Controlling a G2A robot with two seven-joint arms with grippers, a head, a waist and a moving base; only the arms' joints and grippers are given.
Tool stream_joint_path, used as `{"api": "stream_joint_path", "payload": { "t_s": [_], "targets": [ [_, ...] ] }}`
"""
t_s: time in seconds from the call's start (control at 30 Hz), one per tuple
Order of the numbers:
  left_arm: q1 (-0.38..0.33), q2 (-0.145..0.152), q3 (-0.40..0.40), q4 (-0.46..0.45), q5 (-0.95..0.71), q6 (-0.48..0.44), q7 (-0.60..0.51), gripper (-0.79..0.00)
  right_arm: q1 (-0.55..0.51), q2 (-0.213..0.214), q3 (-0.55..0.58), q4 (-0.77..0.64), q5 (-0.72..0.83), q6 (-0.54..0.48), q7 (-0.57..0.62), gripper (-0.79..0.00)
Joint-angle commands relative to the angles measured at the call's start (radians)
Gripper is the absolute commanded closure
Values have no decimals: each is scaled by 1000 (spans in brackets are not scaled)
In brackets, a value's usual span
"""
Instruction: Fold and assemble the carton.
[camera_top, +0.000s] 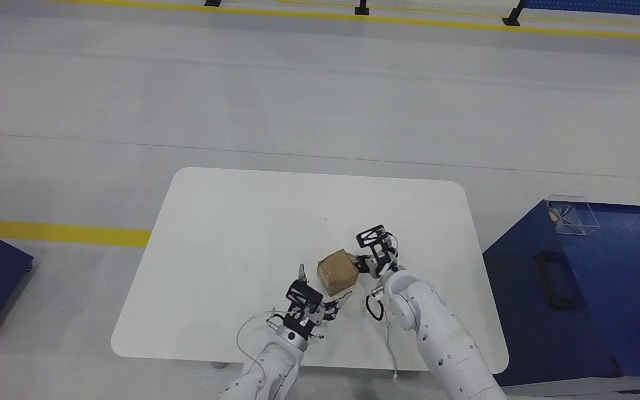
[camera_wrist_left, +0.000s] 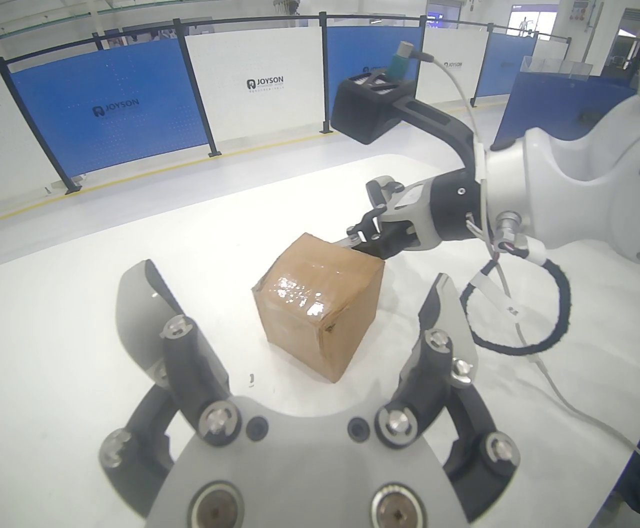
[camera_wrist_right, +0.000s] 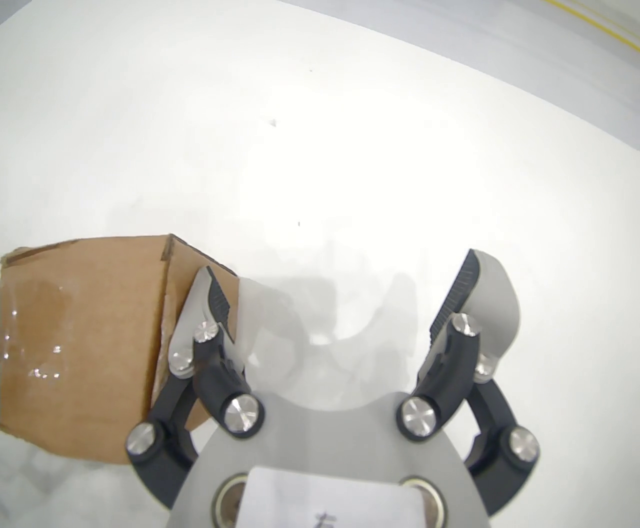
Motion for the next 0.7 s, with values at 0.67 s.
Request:
{"api": "stream_joint_path", "payload": {
  "t_s": [0.67],
  "targets": [
    [29,33,-103,-45,162,-2,-265,-785,135,-64,-196,186,-106,-85,-190,-785]
  ]
}}
